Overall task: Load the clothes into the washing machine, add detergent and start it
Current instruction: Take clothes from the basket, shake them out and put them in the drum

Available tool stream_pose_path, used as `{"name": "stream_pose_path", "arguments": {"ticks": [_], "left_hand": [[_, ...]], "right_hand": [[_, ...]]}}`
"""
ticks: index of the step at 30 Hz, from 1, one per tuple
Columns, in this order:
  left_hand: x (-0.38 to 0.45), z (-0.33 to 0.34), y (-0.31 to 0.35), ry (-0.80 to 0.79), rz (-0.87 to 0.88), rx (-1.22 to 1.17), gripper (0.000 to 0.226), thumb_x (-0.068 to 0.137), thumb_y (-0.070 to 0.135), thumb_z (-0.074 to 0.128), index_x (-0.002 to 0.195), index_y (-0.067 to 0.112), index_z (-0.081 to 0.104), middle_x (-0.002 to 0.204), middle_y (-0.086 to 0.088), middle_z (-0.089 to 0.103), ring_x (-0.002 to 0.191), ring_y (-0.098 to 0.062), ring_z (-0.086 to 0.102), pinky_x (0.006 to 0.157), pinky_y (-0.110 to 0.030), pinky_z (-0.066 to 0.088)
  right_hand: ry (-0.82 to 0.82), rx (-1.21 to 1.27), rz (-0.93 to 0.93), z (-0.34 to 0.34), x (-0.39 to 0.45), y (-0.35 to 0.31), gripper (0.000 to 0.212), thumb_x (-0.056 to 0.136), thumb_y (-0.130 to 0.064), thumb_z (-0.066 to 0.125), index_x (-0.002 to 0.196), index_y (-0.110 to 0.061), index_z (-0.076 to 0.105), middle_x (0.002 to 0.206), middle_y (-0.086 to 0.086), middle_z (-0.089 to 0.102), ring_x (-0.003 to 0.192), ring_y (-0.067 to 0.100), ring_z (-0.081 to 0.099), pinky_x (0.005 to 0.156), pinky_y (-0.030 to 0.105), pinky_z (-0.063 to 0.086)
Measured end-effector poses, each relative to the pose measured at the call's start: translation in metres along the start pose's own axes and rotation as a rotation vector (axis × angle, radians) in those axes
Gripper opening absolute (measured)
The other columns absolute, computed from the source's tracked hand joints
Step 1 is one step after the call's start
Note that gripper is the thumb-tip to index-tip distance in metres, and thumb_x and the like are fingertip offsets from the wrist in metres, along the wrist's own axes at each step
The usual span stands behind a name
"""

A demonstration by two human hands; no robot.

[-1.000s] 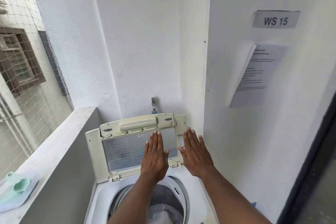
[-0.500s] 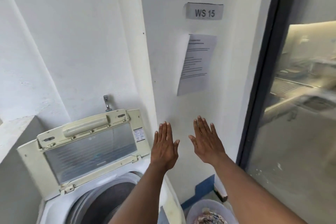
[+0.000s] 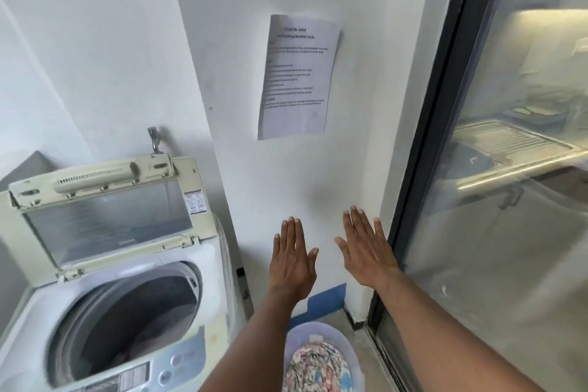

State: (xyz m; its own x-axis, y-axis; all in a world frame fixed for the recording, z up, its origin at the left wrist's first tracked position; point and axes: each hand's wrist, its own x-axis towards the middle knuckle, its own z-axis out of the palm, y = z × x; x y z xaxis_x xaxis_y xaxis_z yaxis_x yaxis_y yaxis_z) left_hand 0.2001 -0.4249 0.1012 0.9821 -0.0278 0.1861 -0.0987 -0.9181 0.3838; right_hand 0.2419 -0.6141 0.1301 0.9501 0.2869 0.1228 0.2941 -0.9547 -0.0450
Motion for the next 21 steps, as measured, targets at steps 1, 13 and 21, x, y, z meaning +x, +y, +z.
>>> {"name": "stream_pose_path", "arguments": {"ticks": [1, 13, 21], "left_hand": [[-0.001, 0.006, 0.004, 0.000, -0.023, 0.002, 0.088, 0.091, 0.063, -0.014, 0.162, 0.011, -0.018, 0.168, -0.004, -0.025, 0.158, -0.020, -0.024, 0.130, -0.039, -0.013], [-0.002, 0.119, -0.022, -0.169, -0.273, 0.069, 0.071, 0.109, 0.048, 0.013, 0.166, 0.009, -0.004, 0.176, -0.008, -0.006, 0.162, -0.023, -0.009, 0.131, -0.044, -0.007], [-0.026, 0.268, -0.091, -0.217, -0.507, 0.010, 0.062, 0.111, 0.041, 0.030, 0.165, 0.012, 0.019, 0.172, -0.009, 0.024, 0.158, -0.027, 0.021, 0.127, -0.042, 0.019]], "right_hand": [[-0.021, 0.002, -0.004, 0.004, 0.000, 0.006, 0.097, 0.081, -0.062, -0.036, 0.162, -0.014, -0.014, 0.171, 0.009, -0.016, 0.159, 0.023, -0.012, 0.126, 0.048, -0.010], [-0.274, 0.059, -0.077, 0.118, 0.011, 0.024, 0.065, 0.109, -0.046, 0.015, 0.164, -0.016, 0.000, 0.173, 0.010, 0.003, 0.160, 0.026, 0.004, 0.126, 0.054, 0.006], [-0.432, 0.024, -0.132, 0.296, 0.002, 0.008, 0.078, 0.100, -0.034, 0.055, 0.163, -0.011, 0.015, 0.165, 0.014, 0.028, 0.151, 0.033, 0.029, 0.116, 0.054, 0.032]]}}
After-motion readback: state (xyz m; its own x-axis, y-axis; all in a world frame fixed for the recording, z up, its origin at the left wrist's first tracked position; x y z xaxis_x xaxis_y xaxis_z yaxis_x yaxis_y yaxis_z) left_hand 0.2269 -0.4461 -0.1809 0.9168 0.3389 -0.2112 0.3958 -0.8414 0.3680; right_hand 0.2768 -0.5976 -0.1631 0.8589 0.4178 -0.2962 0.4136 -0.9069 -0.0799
